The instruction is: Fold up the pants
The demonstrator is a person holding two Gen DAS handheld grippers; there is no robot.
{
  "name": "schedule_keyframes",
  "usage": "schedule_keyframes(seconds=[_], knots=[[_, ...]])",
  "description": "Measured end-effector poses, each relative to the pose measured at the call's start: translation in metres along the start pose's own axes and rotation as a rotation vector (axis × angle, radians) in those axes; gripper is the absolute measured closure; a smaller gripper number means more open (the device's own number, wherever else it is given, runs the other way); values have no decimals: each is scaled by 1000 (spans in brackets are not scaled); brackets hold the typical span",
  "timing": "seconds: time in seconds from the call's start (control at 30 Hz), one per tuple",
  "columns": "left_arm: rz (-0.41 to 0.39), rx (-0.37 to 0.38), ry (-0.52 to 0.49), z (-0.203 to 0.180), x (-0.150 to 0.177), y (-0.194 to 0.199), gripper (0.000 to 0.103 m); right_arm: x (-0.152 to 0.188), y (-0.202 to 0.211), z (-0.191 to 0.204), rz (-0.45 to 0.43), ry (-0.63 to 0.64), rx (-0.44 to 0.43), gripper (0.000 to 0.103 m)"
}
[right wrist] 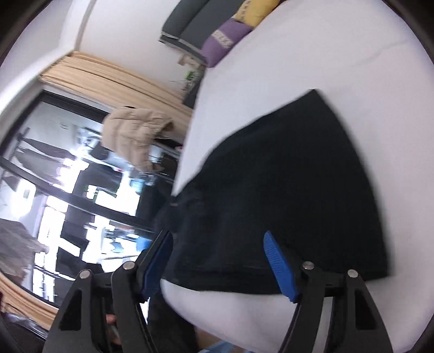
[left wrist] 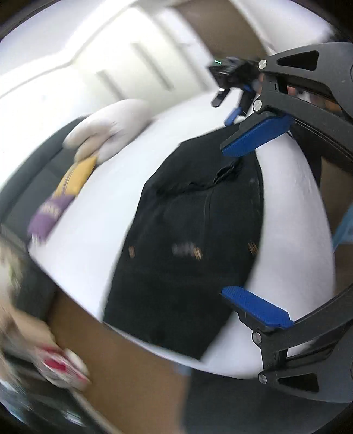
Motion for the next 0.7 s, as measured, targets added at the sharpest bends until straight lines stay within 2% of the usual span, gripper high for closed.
schedule_keyframes(seconds=[0.07,0.13,0.2,0.3,0.5,0.53,0.57,0.6,0.67,0.7], knots=[[-12,23,126,26,0,5,5,-2,-10,7,9,-5,-41,41],[13,68,290,53,1,1,6,-5,-25,17,25,-2,-70,46],[33,121,405,72,5,-9,6,-7,-37,24,41,-2,-81,51],[56,160,477,85,7,-24,7,-7,-51,30,60,-4,-99,52],[12,245,582,100,-6,-40,11,-7,-57,31,77,-9,-108,58],[12,244,588,102,-9,-44,18,-7,-55,29,77,-11,-102,60],[13,248,600,104,-10,-47,33,-9,-54,29,78,-12,-94,62],[19,248,611,103,-11,-48,40,-11,-53,28,82,-12,-80,63],[25,244,625,107,-13,-52,63,-15,-51,25,95,-7,-34,70],[26,241,617,108,-14,-52,69,-17,-54,25,104,-7,-16,73]])
Point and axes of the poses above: each gripper's, at about its wrist camera, not at the fingertips, and y roughly against the way its jaws point, z to its left, x to its underside, the point moved 2 cm from there along -y, roughly the way its jaws point, and after that the axes turned 5 degrees about -x, right-handed, at the moved point
